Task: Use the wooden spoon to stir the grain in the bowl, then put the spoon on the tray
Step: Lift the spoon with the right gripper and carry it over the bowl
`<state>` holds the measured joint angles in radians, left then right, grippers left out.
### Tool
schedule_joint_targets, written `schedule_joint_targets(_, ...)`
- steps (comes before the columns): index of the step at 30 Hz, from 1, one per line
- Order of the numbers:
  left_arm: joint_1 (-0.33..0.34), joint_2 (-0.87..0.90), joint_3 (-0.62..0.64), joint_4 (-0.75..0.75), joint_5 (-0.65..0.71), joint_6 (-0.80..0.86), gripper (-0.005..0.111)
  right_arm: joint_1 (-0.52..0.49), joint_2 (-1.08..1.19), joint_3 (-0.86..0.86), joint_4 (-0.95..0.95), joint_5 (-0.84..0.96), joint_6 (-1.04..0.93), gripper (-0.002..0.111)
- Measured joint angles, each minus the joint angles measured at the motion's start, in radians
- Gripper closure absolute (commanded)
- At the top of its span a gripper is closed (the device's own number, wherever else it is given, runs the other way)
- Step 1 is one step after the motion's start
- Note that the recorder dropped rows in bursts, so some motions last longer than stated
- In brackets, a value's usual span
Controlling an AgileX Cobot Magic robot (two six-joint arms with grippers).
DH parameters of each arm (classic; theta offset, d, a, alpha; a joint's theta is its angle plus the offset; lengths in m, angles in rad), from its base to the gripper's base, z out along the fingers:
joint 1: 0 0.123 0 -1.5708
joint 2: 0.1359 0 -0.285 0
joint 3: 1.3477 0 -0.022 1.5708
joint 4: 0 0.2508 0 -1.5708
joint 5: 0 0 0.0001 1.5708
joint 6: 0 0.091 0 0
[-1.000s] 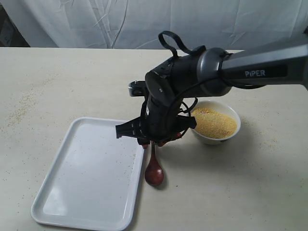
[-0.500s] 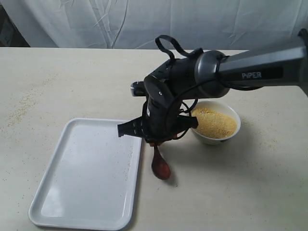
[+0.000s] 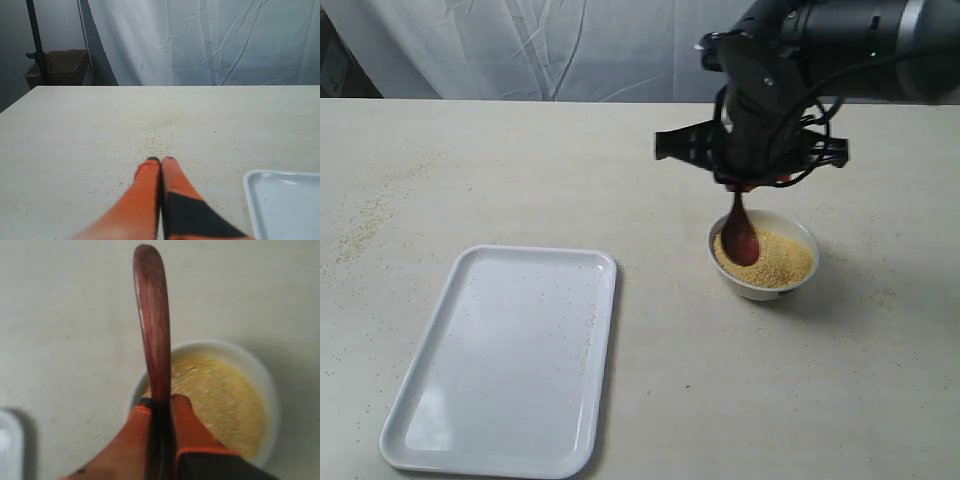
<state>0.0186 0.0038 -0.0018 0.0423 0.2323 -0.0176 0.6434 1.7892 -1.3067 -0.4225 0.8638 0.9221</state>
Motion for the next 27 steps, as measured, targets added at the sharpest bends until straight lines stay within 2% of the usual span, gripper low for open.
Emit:
schedule_joint_targets(6,0.000,0.000,0.000,0.000,0.000,0.000,0.107,-0.111,0.041,0.000,-0.032,0.042,0.058,0.108)
schedule_joint_targets(14,0.000,0.000,0.000,0.000,0.000,0.000,0.107,-0.130,0.108,0.000,-0.079,-0.063,0.060,0.108)
schedule_joint_targets(20,0.000,0.000,0.000,0.000,0.000,0.000,0.107,-0.130,0.142,0.000,-0.093,-0.200,-0.238,0.108)
schedule_joint_targets(27,0.000,0.000,0.000,0.000,0.000,0.000,0.107,-0.130,0.142,0.000,-0.051,-0.337,-0.775,0.108)
